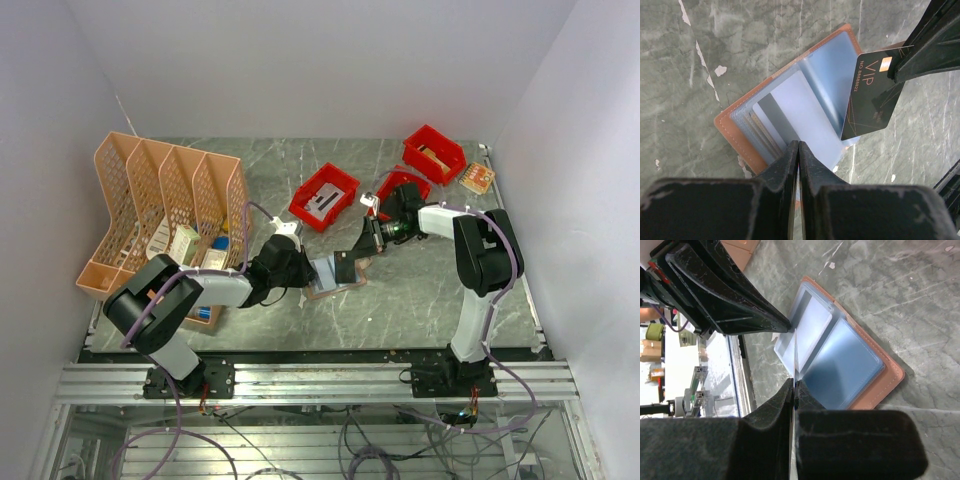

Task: Put the credit cards into the card holder
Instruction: Insert the credit card into the card holder.

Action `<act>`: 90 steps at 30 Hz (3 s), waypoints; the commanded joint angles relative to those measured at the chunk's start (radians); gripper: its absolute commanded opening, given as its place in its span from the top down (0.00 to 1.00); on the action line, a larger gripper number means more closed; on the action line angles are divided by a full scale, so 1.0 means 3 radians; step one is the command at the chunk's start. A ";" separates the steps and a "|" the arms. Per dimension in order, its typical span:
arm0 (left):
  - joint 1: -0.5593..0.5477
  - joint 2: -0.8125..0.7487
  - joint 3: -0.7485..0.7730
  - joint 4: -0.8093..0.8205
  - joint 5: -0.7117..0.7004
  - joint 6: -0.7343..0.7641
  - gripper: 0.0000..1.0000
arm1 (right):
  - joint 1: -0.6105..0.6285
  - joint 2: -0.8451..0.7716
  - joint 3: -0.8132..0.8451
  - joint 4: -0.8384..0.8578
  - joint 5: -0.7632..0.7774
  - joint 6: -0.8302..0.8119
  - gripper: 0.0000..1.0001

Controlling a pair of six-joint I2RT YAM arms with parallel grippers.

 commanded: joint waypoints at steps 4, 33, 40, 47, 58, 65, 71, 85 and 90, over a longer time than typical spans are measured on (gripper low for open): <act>0.0040 -0.0008 -0.0006 -0.0322 -0.0155 0.0121 0.85 | 0.0003 0.0119 0.0116 0.0017 -0.0128 0.0072 1.00; 0.0059 -0.0083 0.0033 -0.0404 -0.0125 0.0156 0.84 | 0.0011 0.0332 0.0254 -0.0033 0.0255 0.0114 1.00; 0.0059 -0.0073 0.0026 -0.0385 -0.0109 0.0151 0.83 | 0.0034 0.0343 0.0238 -0.0030 0.0340 0.0128 1.00; 0.0056 -0.0074 0.0016 -0.0372 -0.0095 0.0146 0.83 | 0.0103 0.0359 0.0272 -0.0050 0.0367 0.0129 1.00; 0.0056 -0.0092 0.0010 -0.0381 -0.0098 0.0150 0.83 | 0.0125 0.0306 0.0252 -0.0066 0.0504 0.0190 1.00; 0.0059 -0.0085 0.0008 -0.0379 -0.0098 0.0146 0.83 | 0.0115 0.0157 0.0185 0.0130 0.0621 0.0338 1.00; 0.0055 -0.0087 0.0010 -0.0378 -0.0093 0.0146 0.83 | 0.0114 0.0155 0.0179 0.0237 0.0663 0.0431 1.00; 0.0059 -0.0090 0.0013 -0.0374 -0.0079 0.0145 0.83 | 0.0040 0.0020 0.0153 0.0306 0.0675 0.0473 1.00; 0.0056 -0.0089 0.0014 -0.0379 -0.0078 0.0146 0.83 | 0.0045 0.0067 0.0154 0.0251 0.0634 0.0436 1.00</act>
